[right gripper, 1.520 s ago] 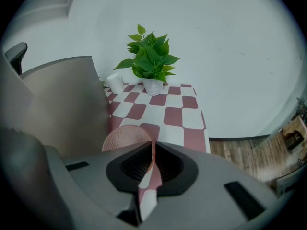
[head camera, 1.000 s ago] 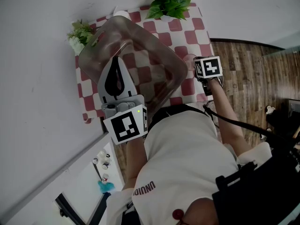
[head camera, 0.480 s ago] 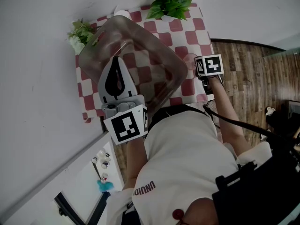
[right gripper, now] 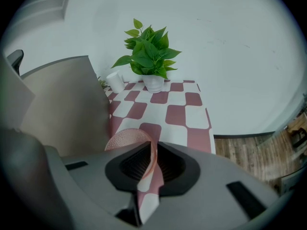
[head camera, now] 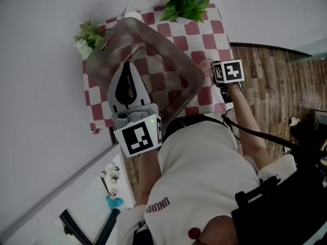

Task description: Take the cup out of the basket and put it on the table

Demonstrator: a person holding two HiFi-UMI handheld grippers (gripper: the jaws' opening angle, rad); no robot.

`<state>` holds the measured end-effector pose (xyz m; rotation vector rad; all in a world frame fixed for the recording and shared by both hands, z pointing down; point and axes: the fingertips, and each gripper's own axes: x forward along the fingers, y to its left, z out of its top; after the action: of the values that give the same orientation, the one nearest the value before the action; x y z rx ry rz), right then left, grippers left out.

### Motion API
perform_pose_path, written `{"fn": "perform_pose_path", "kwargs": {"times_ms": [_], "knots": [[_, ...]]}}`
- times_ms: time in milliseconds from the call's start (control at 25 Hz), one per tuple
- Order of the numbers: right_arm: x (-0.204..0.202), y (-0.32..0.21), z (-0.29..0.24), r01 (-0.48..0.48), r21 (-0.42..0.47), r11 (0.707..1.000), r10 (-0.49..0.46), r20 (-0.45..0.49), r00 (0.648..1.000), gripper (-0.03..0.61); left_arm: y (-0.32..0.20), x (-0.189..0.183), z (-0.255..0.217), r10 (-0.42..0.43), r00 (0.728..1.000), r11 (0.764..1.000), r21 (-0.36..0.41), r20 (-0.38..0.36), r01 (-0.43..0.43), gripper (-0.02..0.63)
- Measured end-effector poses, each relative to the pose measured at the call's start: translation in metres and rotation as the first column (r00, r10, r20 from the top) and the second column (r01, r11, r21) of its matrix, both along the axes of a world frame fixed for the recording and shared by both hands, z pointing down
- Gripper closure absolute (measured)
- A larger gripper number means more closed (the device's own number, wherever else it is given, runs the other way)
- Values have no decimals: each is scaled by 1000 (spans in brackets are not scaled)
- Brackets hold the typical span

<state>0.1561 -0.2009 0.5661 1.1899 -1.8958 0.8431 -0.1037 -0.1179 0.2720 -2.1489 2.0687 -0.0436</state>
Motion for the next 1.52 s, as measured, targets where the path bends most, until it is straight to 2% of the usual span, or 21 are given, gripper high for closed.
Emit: {"fn": "perform_pose_path", "kwargs": {"times_ms": [240,360,680,840,960,1120,1360,1520], "knots": [[-2,-3,-12,21,16,1000,-21,15,1000,504,-1,0,-1,3,1000,1000,1,1,-3,601],[-3,-7,-26,29,54,998,-30,22,999,504,-3,1,0,9,1000,1000,3,1,-9,601],[-3,-26,-69,20,186,982,-26,31,999,505,-7,4,-1,26,1000,1000,8,4,-27,601],[-7,-38,-97,10,327,945,-28,49,998,514,-8,4,-1,29,1000,1000,9,6,-29,601],[-10,-46,-127,1,467,884,-30,54,998,546,-8,3,-1,27,1000,1000,8,7,-27,601],[-17,-47,-166,16,626,780,-53,41,998,560,-6,2,-1,22,1000,1000,6,9,-22,601],[-33,-34,-235,52,816,576,-86,-3,996,561,-5,0,0,10,1000,1000,-6,-14,-10,601],[-42,-24,-273,48,882,468,-92,-6,996,561,-5,1,0,18,1000,1000,5,10,-18,601]]}}
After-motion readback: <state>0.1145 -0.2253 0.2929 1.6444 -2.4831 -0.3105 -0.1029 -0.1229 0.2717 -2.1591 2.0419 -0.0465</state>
